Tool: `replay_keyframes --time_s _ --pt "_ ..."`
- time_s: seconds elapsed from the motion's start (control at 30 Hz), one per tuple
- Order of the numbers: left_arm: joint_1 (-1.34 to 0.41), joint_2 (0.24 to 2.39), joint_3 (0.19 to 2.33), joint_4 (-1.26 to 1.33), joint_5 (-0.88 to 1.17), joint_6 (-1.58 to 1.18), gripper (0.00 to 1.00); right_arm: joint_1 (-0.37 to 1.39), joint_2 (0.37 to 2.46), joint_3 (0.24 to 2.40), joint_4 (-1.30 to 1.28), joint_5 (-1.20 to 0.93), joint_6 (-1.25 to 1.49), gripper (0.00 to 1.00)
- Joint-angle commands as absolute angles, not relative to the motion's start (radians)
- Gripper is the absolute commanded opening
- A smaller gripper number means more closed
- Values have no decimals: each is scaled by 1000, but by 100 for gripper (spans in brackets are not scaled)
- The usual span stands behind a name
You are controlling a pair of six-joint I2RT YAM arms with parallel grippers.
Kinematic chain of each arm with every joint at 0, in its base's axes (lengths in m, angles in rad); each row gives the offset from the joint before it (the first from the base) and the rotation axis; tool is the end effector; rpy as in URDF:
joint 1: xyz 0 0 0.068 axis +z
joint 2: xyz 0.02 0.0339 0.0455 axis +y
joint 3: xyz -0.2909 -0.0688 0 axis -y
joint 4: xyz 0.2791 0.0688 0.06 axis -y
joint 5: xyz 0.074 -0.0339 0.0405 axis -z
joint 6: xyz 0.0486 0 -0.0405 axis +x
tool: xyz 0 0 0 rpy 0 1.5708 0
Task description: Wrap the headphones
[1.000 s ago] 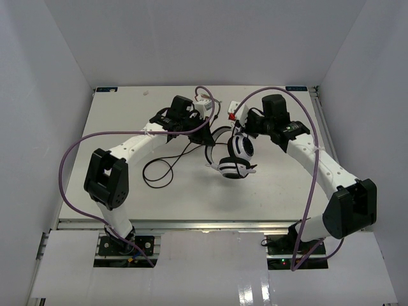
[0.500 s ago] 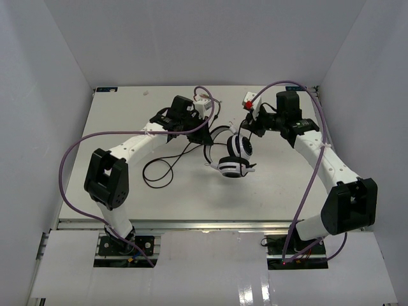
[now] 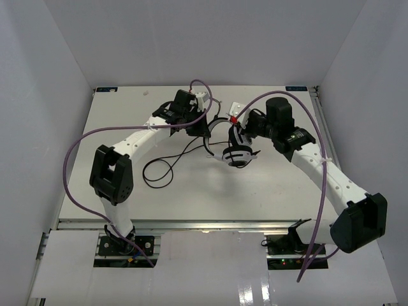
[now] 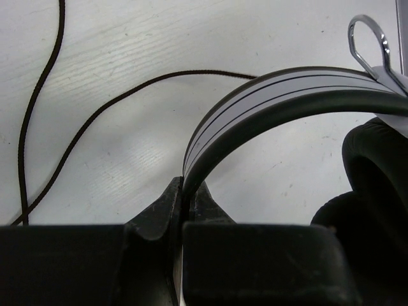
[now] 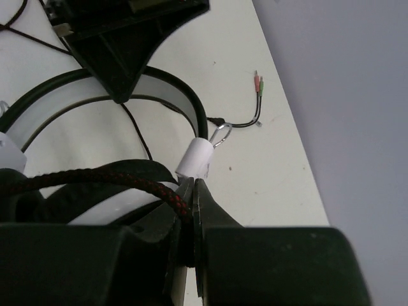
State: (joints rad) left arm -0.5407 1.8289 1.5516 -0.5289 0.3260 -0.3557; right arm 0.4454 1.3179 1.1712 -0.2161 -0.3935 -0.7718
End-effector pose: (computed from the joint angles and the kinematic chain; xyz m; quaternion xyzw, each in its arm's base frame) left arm 0.3883 -0.2513 0.2894 0.1448 0.9060 -0.2952 0.2665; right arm 0.3017 0.1647 0.3715 -0.5526 0.5988 0.0683 0.5757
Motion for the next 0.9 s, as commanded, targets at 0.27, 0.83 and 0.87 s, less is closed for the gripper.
replay_keyframes --time_s 0.27,0.83,0.87 --pt "-546 1955 1759 -591 359 -471 0 611 1281 1124 -152 -108 -1059 8" --pt "-554 2062 1925 -747 317 -496 0 713 1303 1046 -62 107 -1218 8" --pt "-558 2067 1943 -747 341 -489 0 713 1309 1036 -36 120 -1223 8"
